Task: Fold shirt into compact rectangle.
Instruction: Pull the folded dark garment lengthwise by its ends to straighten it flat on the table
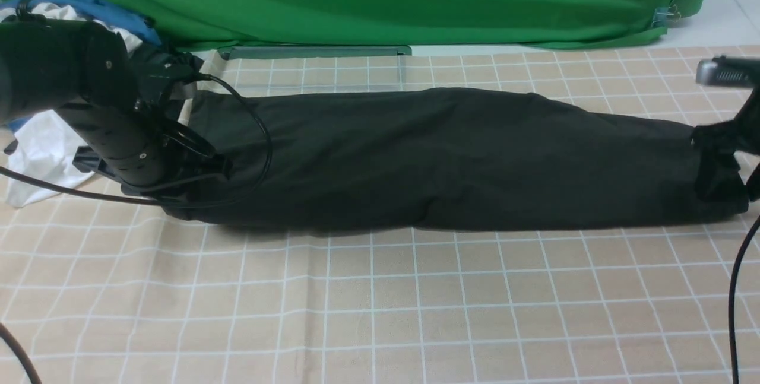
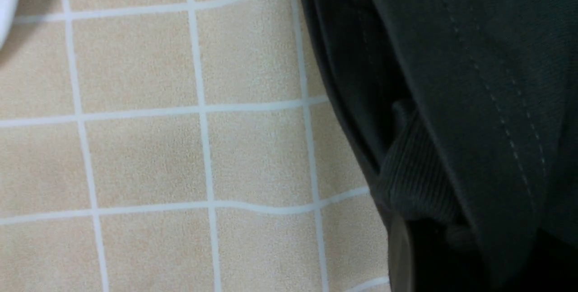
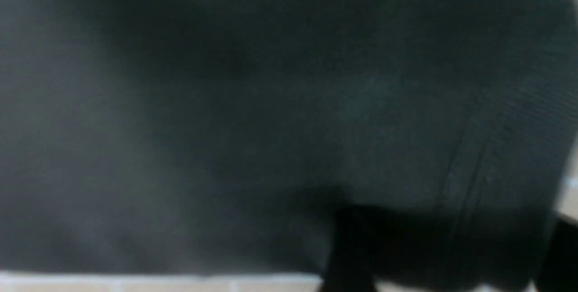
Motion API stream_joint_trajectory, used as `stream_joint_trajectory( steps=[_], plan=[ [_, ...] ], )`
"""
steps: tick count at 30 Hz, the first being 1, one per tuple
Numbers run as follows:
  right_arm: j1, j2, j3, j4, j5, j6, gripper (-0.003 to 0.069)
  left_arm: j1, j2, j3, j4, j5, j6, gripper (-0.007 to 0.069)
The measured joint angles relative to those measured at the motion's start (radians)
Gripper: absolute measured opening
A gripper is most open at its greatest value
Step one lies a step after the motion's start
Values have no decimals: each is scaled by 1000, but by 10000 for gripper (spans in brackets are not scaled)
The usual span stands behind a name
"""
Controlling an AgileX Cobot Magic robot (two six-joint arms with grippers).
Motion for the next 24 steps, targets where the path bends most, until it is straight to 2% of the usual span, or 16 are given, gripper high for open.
stream_joint_trajectory(
  steps=[4, 5, 11, 18, 24],
  plan=[
    [0, 20, 0, 22, 6, -31, 142, 0, 0, 0, 0, 6, -25, 110],
    [1, 18, -2, 26, 15, -34, 99, 0, -1, 0, 0, 11, -25, 110],
    [3, -66, 46, -1, 57, -27, 79, 0, -83, 8, 8, 119, -44, 110],
    [3, -339, 360, -7, 69, -27, 79, 0, -267, 181, 3, 277, -106, 110],
    [3, -489, 628, -12, -23, -30, 89, 0, -369, 325, 4, 308, -127, 110]
  ],
)
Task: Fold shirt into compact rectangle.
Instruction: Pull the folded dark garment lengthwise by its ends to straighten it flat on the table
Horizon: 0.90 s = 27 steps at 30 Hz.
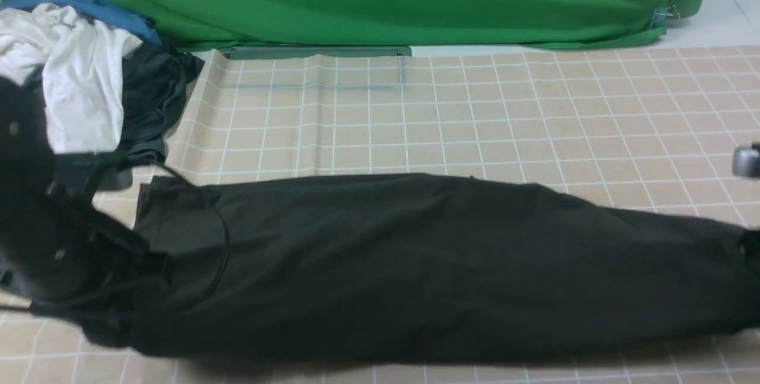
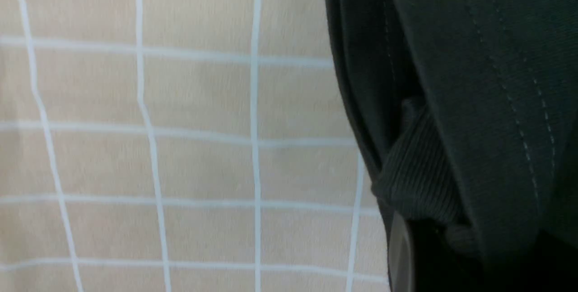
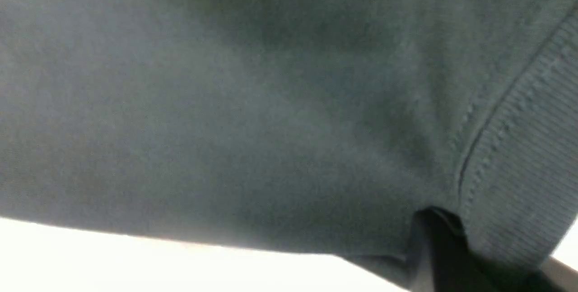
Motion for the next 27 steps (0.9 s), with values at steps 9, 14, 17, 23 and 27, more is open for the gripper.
stream_joint_trajectory(
  steps=[9, 14, 17, 23, 27],
  plan=[
    [0, -44, 100, -36, -76, 5, 353, 0, -28, 45, 71, 3, -26, 195],
    [7, -44, 46, -50, -77, 30, 384, 0, -29, 24, 165, -10, -55, 362],
    [30, -44, -6, -44, -80, 61, 338, 0, -32, -14, 182, -37, -100, 402],
    [172, -42, -58, 7, -193, 53, 80, 0, -36, -39, -24, -105, -2, 151],
    [256, -6, -61, 19, -282, 47, 36, -29, -30, 37, -231, -243, 125, 28]
  ],
)
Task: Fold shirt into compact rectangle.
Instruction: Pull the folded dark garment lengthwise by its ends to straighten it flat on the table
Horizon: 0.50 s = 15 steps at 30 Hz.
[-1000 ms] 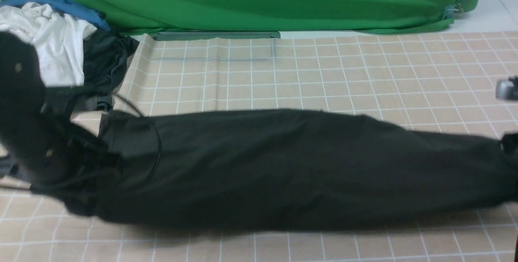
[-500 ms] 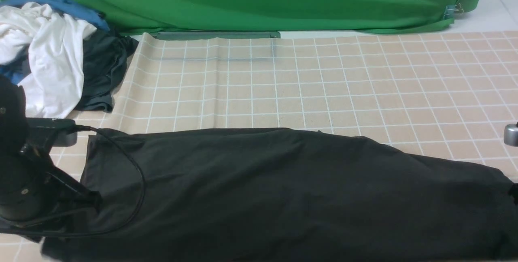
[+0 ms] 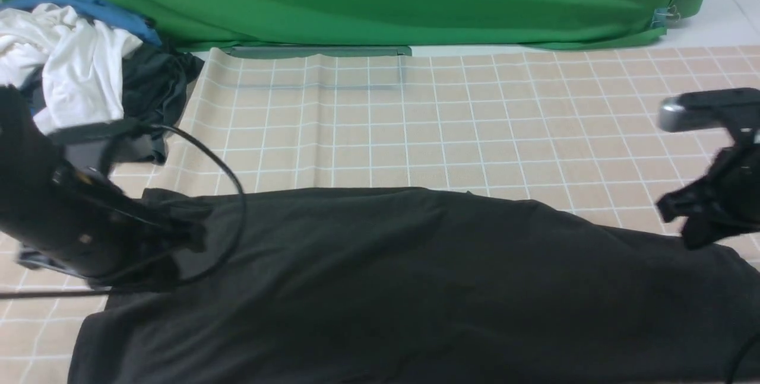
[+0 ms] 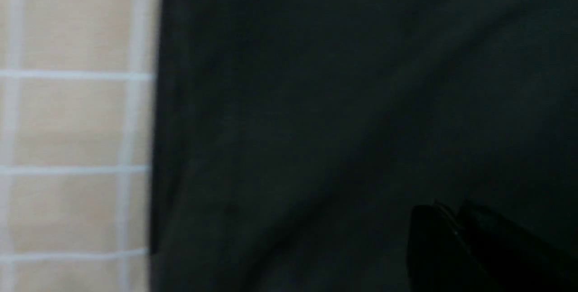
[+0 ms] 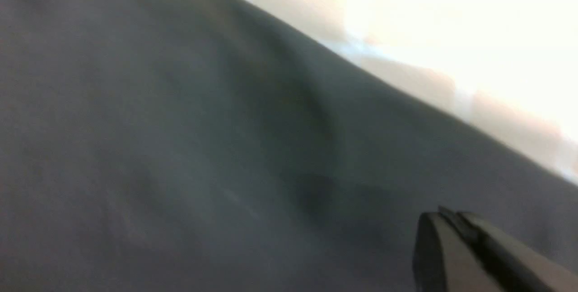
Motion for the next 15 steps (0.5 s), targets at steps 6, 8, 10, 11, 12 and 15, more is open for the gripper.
stream_joint_trajectory(
  steps=[6, 8, 10, 11, 12, 15],
  plan=[
    [42, 145, 0, -22, -68, -9, 36, -47, 73, 160, 45, -123, -64, 14],
    [42, 174, -3, -53, -76, 10, 40, -45, 92, 193, 81, -137, -122, 14],
    [42, 182, -11, -86, -82, 54, 46, -44, 98, 207, 106, -152, -180, 14],
    [40, 182, -11, -102, -88, 73, 49, -44, 98, 208, 112, -156, -194, 14],
    [34, 182, -11, -133, -99, 105, 55, -45, 98, 209, 124, -158, -217, 14],
    [-11, 186, -11, -250, -123, 195, 83, -45, 95, 211, 145, -158, -254, 15]
  ],
)
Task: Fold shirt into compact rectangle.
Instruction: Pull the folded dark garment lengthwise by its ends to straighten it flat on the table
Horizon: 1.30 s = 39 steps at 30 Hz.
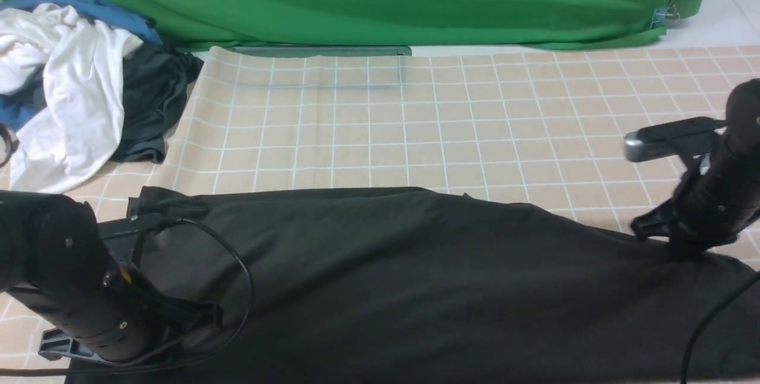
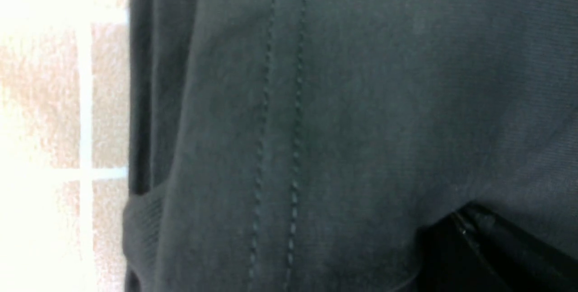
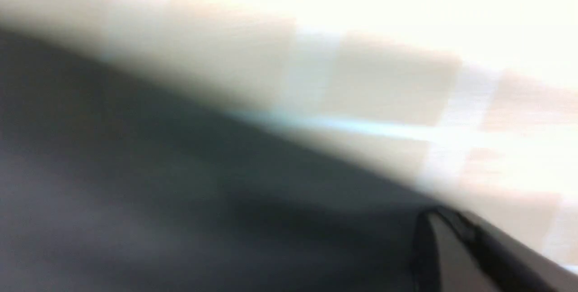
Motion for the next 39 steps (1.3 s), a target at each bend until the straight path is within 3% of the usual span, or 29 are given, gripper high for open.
stream_joint_trajectory(
  steps=[11, 15, 16, 19, 22, 24, 28, 32, 34, 35, 37, 39],
  plan=[
    [-47, -251, -9, -52, 245, 24, 152, 4, -144, -3, -3, 48, 60, 19],
    [-55, -338, 37, -25, 274, 25, 274, 4, -267, -3, -29, 83, 90, 19],
    [-67, -344, 69, 1, 264, 24, 379, 4, -331, -3, -47, 103, 108, 19],
    [-98, -317, 128, 30, 199, 24, 576, 4, -445, -3, -63, 146, 121, 19],
    [-137, -258, 149, 45, 155, 24, 654, 4, -535, -3, -70, 199, 126, 19],
    [-156, -205, 150, 56, 131, 24, 662, 4, -595, -3, -70, 244, 128, 19],
    [-163, -119, 150, 79, 90, 17, 629, 4, -679, -3, -67, 292, 128, 19],
    [-166, -63, 137, 138, 93, -41, 524, 4, -742, -3, -64, 324, 129, 19],
    [-166, -50, 128, 169, 101, -77, 400, 4, -757, -3, -64, 331, 129, 19],
    [-166, -46, 126, 188, 106, -93, 291, 4, -761, -3, -64, 336, 129, 19],
    [-166, -48, 124, 205, 112, -111, 144, 4, -763, -3, -64, 351, 129, 19],
    [-165, -63, 125, 204, 114, -115, 123, 4, -763, -3, -63, 374, 129, 19]
  ],
)
